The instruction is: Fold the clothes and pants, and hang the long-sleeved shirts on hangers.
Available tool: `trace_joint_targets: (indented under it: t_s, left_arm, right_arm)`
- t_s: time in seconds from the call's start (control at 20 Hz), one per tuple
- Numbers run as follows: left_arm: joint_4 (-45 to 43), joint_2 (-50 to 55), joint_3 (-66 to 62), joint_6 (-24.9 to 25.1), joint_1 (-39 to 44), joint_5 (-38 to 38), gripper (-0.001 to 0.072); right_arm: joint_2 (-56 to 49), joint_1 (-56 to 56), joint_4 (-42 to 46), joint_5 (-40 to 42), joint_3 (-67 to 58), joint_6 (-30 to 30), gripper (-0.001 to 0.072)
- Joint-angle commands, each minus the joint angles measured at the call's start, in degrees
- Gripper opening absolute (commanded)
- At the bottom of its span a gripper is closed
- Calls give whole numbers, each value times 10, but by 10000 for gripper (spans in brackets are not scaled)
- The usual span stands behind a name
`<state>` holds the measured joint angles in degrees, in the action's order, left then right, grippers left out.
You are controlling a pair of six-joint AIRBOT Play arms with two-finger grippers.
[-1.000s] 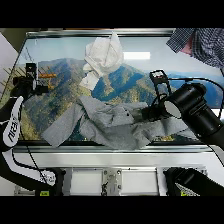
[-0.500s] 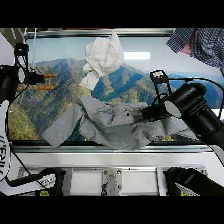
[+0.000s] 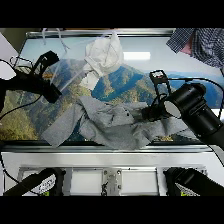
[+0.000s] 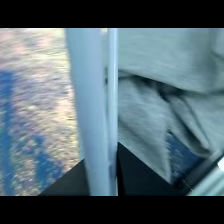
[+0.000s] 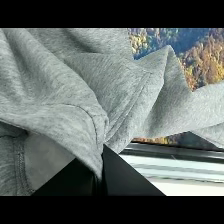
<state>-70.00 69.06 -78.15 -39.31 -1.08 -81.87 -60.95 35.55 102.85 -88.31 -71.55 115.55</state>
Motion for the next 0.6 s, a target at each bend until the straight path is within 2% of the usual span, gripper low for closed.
trace_joint_targets:
  t_s: [0.0,0.05,0.15,0.25,0.55]
  left_arm:
    - [81,-7,0,109,-10,-107,22]
    - [80,-7,0,127,-11,-116,21]
    - [81,-7,2,223,-22,-171,19]
    - [80,-19,27,246,-40,-191,19]
    - [80,-129,175,317,-127,-184,19]
  right_arm:
    - [0,0,0,0,0,0,27]
    - [0,0,0,0,0,0,27]
    - [-1,0,0,0,0,0,27]
    - [-2,0,0,0,0,0,27]
    - [-3,0,0,0,0,0,27]
